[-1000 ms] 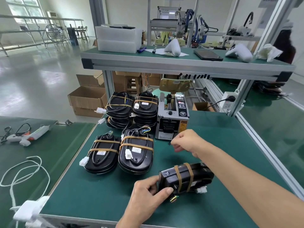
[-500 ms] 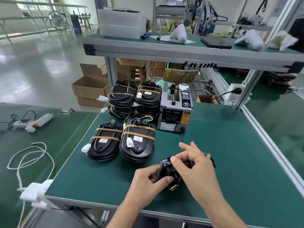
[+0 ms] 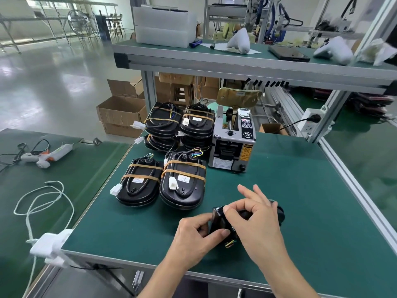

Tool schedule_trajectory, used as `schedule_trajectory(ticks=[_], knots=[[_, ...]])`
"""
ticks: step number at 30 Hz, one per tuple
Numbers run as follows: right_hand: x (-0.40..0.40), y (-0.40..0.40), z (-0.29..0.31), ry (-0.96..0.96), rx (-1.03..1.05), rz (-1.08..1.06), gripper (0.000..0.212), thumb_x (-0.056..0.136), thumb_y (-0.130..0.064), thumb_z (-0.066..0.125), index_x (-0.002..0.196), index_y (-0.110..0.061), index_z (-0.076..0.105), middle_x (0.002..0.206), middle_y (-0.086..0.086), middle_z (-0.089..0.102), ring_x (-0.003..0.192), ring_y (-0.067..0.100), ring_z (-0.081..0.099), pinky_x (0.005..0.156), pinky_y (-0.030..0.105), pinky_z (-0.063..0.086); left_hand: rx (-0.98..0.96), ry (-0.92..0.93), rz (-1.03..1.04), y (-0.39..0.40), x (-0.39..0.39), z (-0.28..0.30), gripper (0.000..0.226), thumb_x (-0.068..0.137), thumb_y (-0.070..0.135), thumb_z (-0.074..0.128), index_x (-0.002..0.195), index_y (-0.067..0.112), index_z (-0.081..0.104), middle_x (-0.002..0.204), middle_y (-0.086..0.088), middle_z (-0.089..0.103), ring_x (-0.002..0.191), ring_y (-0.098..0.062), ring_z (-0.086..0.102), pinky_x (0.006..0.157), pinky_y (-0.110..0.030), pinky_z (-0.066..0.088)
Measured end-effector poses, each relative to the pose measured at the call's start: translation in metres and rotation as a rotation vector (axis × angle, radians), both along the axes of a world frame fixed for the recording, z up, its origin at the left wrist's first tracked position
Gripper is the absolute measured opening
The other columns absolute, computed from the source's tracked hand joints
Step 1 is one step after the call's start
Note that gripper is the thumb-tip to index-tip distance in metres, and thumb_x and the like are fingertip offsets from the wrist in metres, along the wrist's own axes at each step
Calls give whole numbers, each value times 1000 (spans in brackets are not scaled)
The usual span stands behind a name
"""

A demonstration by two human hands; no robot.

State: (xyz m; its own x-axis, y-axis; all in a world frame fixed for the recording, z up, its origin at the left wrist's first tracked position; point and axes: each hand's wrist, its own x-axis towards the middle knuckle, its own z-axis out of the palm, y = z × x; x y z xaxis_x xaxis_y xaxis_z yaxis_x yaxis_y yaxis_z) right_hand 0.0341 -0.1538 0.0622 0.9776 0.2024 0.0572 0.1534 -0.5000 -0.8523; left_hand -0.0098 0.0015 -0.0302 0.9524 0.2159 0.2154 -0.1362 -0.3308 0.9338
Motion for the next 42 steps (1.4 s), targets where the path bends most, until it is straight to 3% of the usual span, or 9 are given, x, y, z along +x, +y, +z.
schedule_trajectory(ticks=[5, 9, 11, 17, 19, 22, 30, 42], knots=[[0, 2, -2, -8, -17, -11, 21, 86, -32, 76, 65, -28, 74, 146, -23, 54, 150, -11, 15, 124, 30, -16, -6, 2, -6, 1, 1, -2, 14, 83, 54, 79, 93, 44, 76, 63, 4, 28, 60, -12, 24, 56, -29, 21], [-2, 2, -3, -14, -31, -17, 21, 85, -31, 76, 65, -26, 73, 146, -22, 53, 151, -9, 14, 125, 33, -16, -23, 20, -16, 1, 2, -4, 25, 84, 53, 80, 102, 36, 79, 67, -15, 39, 64, -29, 31, 58, -32, 26], [-2, 3, -3, -16, -29, -21, 21, 85, -30, 76, 65, -26, 72, 146, -22, 53, 151, -9, 14, 125, 33, -16, -25, 21, -14, 1, 3, -6, 28, 84, 54, 81, 103, 33, 79, 68, -17, 41, 64, -29, 31, 58, -33, 27], [-3, 4, -1, -17, -36, -24, 21, 85, -28, 75, 65, -26, 71, 146, -20, 53, 152, -7, 15, 124, 30, -17, -14, 0, 1, 2, 4, -11, 35, 84, 57, 80, 100, 25, 77, 65, -8, 35, 61, -15, 26, 57, -33, 24], [-4, 4, 0, -16, -41, -25, 21, 85, -28, 75, 65, -27, 71, 147, -19, 53, 152, -7, 15, 124, 28, -17, -2, -11, 9, 1, 4, -11, 31, 84, 57, 80, 94, 27, 76, 62, 4, 30, 60, -12, 25, 55, -30, 22], [-4, 4, 0, -11, -50, -24, 20, 86, -29, 75, 67, -27, 71, 148, -18, 52, 152, -6, 14, 124, 28, -18, 13, -21, 8, 1, 2, -9, 24, 85, 56, 79, 91, 33, 75, 61, 10, 30, 59, -10, 24, 54, -27, 22], [-5, 7, -1, -47, -73, -44, 24, 84, -42, 78, 65, -30, 70, 145, -19, 54, 151, -4, 19, 126, 32, -14, 1, -24, 4, 1, 2, -7, 43, 85, 63, 78, 100, 23, 78, 61, 11, 37, 60, -9, 28, 55, -27, 26], [-5, 10, -7, -113, -107, -74, 25, 84, -42, 78, 65, -31, 66, 135, -22, 56, 149, -3, 24, 127, 34, -11, 39, -27, 25, 1, 0, -4, 34, 85, 58, 77, 90, 25, 74, 61, 9, 30, 61, -10, 25, 55, -29, 22]])
